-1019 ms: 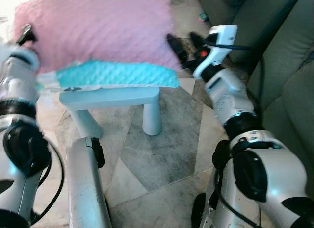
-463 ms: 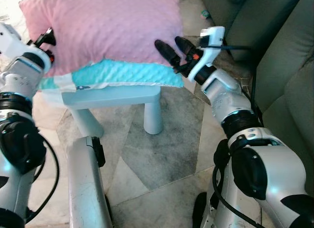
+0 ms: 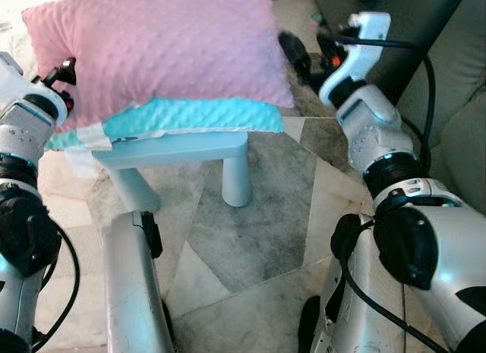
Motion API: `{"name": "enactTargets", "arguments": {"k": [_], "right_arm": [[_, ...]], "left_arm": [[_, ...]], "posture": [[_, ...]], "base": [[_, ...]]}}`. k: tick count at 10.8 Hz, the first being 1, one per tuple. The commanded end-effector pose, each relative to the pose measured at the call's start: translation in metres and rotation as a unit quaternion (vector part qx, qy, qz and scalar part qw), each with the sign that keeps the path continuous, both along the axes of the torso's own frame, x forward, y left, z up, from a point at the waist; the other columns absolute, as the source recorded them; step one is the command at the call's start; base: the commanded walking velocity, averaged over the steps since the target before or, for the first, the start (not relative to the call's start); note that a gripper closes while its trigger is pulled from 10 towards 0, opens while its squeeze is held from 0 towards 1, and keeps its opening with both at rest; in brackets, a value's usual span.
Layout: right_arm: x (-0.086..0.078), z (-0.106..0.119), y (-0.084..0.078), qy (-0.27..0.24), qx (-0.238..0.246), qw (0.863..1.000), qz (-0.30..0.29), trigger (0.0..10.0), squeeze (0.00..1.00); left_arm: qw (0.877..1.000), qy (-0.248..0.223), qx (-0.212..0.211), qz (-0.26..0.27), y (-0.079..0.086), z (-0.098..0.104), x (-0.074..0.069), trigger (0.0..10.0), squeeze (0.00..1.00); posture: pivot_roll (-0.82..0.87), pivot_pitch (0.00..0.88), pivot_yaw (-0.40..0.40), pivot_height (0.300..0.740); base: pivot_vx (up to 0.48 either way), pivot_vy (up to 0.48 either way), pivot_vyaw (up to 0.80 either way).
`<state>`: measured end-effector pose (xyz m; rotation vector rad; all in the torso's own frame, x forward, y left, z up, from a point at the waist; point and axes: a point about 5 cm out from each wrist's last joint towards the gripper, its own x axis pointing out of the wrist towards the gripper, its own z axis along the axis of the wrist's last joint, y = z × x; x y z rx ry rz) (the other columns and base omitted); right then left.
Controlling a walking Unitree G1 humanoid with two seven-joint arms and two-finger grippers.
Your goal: Move the pillow to the sofa
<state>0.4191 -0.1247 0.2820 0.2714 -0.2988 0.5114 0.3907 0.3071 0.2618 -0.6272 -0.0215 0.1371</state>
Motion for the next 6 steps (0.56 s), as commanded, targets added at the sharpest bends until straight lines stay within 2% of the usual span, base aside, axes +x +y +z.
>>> {"name": "enactTargets", "arguments": {"k": [1,3,6], "right_arm": [[0.001,0.003,0.01,0.011,0.012,1.0,0.024,10.0,0.0],[-0.001,-0.008,0.031,0.04,0.036,0.996,0.066,10.0,0.0],[-0.002,-0.018,0.049,0.064,0.017,0.996,0.06,10.0,0.0]], "left_arm": [[0.999,0.039,0.01,-0.019,-0.001,-0.017,-0.002,10.0,0.0],[0.998,0.05,0.022,-0.041,-0.002,-0.021,-0.004,10.0,0.0],[0.996,0.054,0.031,-0.058,0.001,-0.02,-0.007,10.0,0.0]], "posture": [[0.02,0.321,-0.017,0.303],[0.07,0.335,-0.016,0.303],[0.11,0.353,-0.011,0.303]], "base": [[0.0,0.0,0.0],[0.0,0.0,0.0],[0.0,0.0,0.0]]}}
